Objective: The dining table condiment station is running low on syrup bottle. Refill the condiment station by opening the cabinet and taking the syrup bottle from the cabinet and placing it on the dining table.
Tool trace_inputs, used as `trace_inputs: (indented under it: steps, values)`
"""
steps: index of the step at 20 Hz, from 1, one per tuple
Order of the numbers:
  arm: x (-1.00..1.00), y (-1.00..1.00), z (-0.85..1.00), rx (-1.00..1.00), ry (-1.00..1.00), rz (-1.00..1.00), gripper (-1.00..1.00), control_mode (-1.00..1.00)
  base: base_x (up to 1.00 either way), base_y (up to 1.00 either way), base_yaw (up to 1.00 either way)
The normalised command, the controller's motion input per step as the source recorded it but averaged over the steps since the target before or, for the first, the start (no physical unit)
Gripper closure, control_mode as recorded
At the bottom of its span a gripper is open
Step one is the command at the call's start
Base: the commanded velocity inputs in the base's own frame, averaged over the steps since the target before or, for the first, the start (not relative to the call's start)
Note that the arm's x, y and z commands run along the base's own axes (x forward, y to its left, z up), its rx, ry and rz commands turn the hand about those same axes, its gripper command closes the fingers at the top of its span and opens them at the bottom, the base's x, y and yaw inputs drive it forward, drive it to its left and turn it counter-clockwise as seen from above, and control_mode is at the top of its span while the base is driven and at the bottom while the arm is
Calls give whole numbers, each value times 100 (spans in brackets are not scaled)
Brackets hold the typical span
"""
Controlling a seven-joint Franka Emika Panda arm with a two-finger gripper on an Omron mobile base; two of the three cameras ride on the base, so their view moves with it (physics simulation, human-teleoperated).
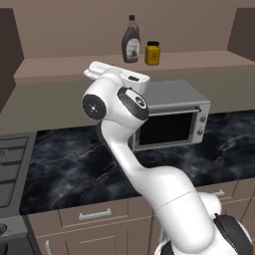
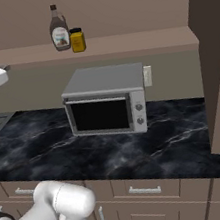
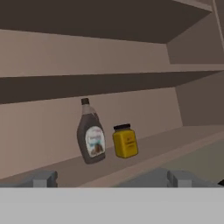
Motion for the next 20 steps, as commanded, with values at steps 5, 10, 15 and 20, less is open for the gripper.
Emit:
trace_inputs:
  steps: [5,10,15,20]
  values:
    - [0,0,0,0,0,0,-100,-100,0,0,0]
    - [22,22,0,0,0,-16,-100,-100,0,0,0]
    - [33,49,0,-1,0,-23,-100,-100,0,0,0]
    - [22,65,0,-1,0,-14,-100,-100,0,0,0]
